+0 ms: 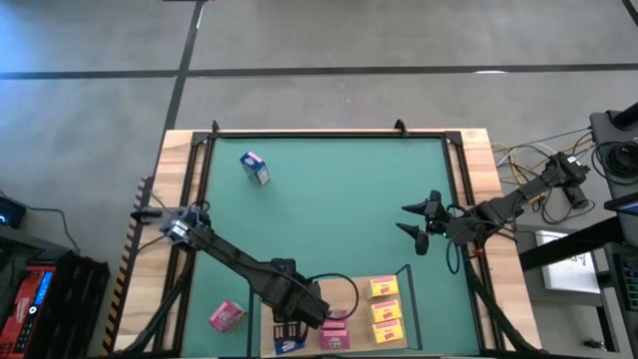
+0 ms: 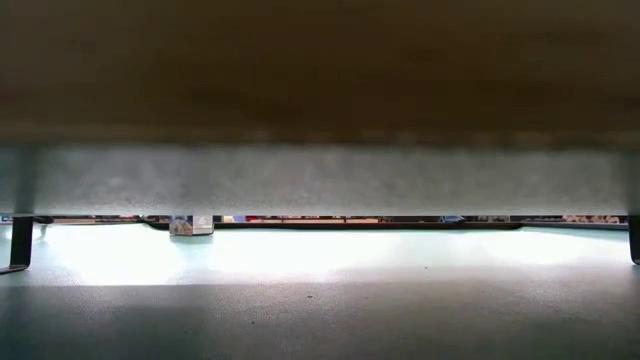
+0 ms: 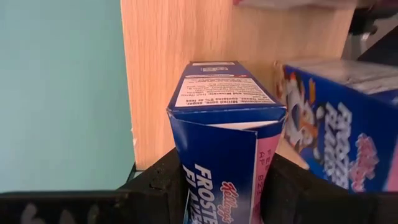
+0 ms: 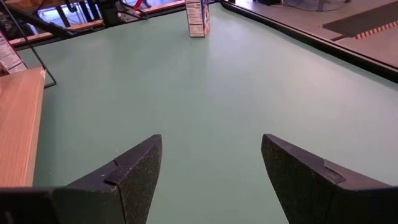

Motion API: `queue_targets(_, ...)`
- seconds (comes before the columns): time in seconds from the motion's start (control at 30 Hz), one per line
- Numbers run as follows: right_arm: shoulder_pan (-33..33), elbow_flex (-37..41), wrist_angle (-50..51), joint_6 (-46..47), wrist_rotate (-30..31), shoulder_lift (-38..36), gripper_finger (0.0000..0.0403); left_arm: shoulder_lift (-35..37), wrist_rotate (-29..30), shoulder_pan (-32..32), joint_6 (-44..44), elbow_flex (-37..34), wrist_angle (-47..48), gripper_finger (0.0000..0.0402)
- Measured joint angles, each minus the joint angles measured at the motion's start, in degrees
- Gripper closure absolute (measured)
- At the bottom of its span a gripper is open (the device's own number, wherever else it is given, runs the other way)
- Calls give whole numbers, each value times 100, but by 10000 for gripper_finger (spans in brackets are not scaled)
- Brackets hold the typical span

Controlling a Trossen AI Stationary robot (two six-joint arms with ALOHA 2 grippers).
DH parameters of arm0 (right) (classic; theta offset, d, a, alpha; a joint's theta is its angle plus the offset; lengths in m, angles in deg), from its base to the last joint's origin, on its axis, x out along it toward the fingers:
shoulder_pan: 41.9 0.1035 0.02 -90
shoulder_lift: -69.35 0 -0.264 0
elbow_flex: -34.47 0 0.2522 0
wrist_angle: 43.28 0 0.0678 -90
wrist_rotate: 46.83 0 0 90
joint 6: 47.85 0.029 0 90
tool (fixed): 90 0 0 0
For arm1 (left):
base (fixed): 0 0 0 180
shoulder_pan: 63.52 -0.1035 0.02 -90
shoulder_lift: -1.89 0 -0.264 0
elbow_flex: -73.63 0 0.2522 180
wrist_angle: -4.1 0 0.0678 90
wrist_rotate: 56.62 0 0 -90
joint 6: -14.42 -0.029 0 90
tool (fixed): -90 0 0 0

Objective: Stack cereal on shelf
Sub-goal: Put the bottom blue cereal box on the shelf aligned with the other blue cereal box

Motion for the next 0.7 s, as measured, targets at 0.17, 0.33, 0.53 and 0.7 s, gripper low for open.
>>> queue_targets(0.17,0,0,1,1,1,2,138,0,38,49,158,-1,-125,269)
queue_targets(0.33,2,0,-1,1,1,2,138,0,17,83,290,-2,-157,269)
queue_targets(0.53,1,0,1,1,1,0,138,2,-26,156,326,-6,-247,269)
queue_targets(0.7,0,0,-1,-1,1,2,138,4,-29,191,336,-6,-260,269)
